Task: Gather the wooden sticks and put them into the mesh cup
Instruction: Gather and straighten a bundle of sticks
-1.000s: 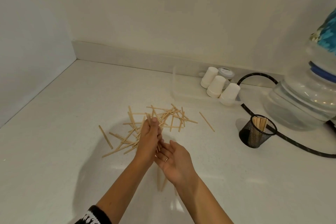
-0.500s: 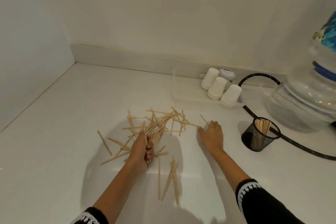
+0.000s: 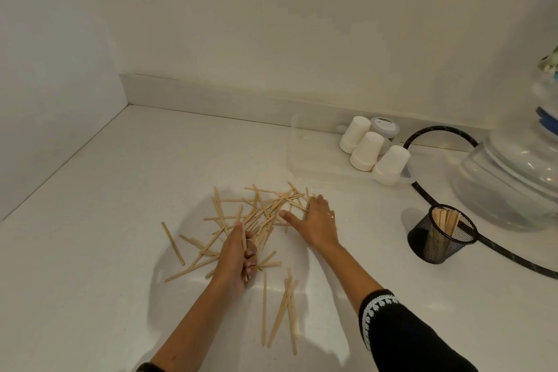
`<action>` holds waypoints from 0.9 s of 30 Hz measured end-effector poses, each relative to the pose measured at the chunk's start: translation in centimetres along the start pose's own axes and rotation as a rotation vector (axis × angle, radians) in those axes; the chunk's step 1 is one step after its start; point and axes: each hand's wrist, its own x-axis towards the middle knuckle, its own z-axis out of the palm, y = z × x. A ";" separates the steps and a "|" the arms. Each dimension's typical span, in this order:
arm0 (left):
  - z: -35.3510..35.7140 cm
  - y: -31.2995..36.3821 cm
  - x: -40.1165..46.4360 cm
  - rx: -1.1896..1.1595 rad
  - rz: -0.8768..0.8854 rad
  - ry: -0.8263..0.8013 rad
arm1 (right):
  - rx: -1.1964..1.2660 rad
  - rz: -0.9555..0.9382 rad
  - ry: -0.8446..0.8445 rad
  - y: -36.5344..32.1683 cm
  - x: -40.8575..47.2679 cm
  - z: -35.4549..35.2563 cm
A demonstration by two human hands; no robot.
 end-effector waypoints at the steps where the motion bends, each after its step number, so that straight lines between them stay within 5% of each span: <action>1: 0.0 0.0 0.1 -0.001 -0.001 0.002 | -0.024 -0.011 0.000 -0.2 0.0 0.3; 12: -0.3 -0.2 0.6 -0.053 0.004 -0.017 | 0.016 -0.264 0.146 0.6 -2.6 0.8; 18: -0.4 -0.2 0.3 -0.049 0.007 -0.027 | -0.187 -0.371 0.144 1.1 -4.2 1.0; 27: -0.3 0.0 -0.5 -0.044 0.030 -0.033 | -0.421 -0.197 0.094 -0.9 -5.1 0.2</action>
